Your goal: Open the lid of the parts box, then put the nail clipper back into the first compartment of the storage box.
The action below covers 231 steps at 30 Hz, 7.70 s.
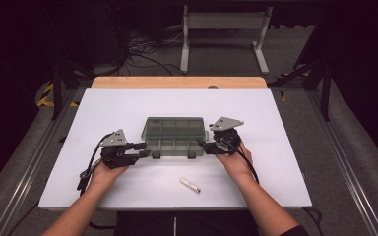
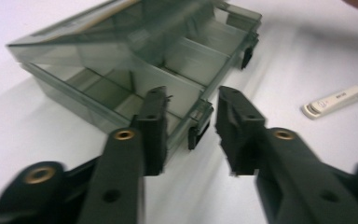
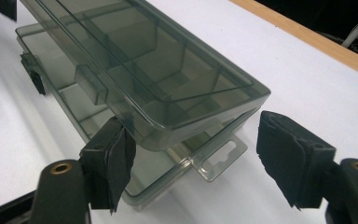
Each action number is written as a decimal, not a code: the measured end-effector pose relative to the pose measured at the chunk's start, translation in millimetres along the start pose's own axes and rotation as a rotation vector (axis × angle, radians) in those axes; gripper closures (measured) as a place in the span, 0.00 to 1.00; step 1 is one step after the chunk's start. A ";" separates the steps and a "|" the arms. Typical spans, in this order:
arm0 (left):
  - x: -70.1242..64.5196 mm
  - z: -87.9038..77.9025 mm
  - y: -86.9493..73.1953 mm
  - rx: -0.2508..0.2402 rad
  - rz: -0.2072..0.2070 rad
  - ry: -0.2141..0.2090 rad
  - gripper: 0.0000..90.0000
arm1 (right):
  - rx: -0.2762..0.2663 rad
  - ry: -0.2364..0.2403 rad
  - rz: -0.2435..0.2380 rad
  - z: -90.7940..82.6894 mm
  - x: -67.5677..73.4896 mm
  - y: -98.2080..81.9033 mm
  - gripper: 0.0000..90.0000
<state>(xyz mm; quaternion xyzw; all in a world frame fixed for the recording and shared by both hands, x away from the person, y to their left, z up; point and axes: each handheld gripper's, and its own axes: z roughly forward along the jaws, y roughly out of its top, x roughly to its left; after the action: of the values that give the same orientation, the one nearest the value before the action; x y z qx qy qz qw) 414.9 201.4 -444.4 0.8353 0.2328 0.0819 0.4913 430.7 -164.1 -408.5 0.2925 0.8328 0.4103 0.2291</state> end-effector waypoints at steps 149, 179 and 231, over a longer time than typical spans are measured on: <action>-5.4 11.6 -3.0 0.030 0.049 -0.067 0.44 | 0.112 0.041 0.247 112.8 -87.9 43.5 0.34; -5.0 10.4 -2.1 0.033 0.041 -0.080 0.41 | 0.180 0.040 0.303 108.9 -91.9 36.7 0.24; -10.0 -62.6 -12.5 -0.142 0.007 0.020 0.09 | -0.003 0.213 -0.053 -75.1 18.7 51.2 0.24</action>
<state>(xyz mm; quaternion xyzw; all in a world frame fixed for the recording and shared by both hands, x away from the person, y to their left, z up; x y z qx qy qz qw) 379.4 250.8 -422.7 0.7984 0.2283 0.1080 0.5465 385.8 -167.5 -327.4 0.2251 0.8593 0.4340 0.1504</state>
